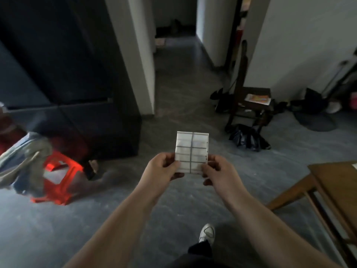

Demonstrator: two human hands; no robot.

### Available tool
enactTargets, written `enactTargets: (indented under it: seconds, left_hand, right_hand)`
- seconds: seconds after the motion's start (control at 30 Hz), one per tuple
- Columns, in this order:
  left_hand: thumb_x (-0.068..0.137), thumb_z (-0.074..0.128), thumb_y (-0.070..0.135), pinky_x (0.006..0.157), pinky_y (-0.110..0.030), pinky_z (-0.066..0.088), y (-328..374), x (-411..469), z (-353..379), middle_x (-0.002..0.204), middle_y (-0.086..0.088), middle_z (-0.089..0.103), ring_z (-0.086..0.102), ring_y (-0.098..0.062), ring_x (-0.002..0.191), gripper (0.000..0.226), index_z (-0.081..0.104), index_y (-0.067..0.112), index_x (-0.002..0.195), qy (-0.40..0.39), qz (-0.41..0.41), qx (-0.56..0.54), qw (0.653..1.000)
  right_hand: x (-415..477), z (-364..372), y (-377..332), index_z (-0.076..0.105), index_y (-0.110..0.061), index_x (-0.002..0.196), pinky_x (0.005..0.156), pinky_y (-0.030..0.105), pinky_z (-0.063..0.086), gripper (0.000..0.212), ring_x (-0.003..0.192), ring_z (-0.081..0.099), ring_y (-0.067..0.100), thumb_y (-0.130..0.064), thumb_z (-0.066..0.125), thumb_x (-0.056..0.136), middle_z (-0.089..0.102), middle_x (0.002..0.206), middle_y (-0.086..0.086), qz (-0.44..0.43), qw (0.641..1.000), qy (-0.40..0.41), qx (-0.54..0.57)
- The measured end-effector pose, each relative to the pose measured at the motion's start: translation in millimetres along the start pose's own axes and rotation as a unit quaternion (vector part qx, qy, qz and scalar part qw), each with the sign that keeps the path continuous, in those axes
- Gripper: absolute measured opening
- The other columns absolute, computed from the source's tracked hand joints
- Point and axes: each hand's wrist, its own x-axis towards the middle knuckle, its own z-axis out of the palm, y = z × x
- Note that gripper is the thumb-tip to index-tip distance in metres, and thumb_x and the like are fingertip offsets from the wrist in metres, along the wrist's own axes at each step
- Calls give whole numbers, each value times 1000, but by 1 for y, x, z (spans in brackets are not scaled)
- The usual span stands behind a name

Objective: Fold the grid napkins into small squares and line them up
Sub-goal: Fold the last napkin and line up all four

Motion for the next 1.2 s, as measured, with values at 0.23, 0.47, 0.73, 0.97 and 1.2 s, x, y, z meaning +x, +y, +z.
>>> enactTargets:
  seconds: [0.23, 0.47, 0.73, 0.97, 1.2]
  left_hand:
    - [97, 65, 13, 62, -33, 54, 47, 150, 94, 93, 1, 77, 74, -20, 83, 11, 67, 23, 102, -67, 18, 99, 993]
    - [97, 65, 13, 73, -38, 58, 77, 256, 182, 97, -3, 76, 73, -22, 86, 12, 66, 18, 107, -154, 6, 110, 982]
    - [97, 65, 15, 68, -29, 56, 102, 409, 303, 95, -2, 75, 71, -15, 83, 9, 67, 22, 104, -283, 65, 166, 943]
    - [99, 63, 16, 68, -28, 56, 144, 538, 432, 97, -3, 73, 70, -20, 86, 10, 64, 22, 106, -408, 73, 205, 887]
    - [97, 63, 9, 64, -26, 54, 173, 577, 588, 97, -12, 72, 68, -16, 78, 9, 64, 16, 104, -525, 87, 219, 818]
  right_hand:
    - [135, -81, -24, 62, -20, 111, 62, 29, 54, 14, 62, 63, 7, -11, 58, 101, 69, 85, 3, 27, 998, 38, 30]
    - [226, -155, -39, 61, -29, 105, 74, 38, 57, 12, 76, 68, 17, -19, 62, 99, 72, 89, -1, 32, 994, 105, 7]
    - [356, -237, -29, 63, -26, 99, 68, 34, 55, 14, 70, 64, 14, -12, 62, 98, 71, 84, 4, 71, 969, 233, 28]
    - [462, -321, -49, 64, -20, 103, 70, 36, 55, 10, 70, 63, 13, -11, 60, 98, 71, 89, 8, 81, 934, 344, 47]
    - [488, -419, -45, 62, -25, 102, 66, 23, 56, 8, 74, 67, 13, -18, 61, 100, 71, 90, 3, 104, 871, 472, 89]
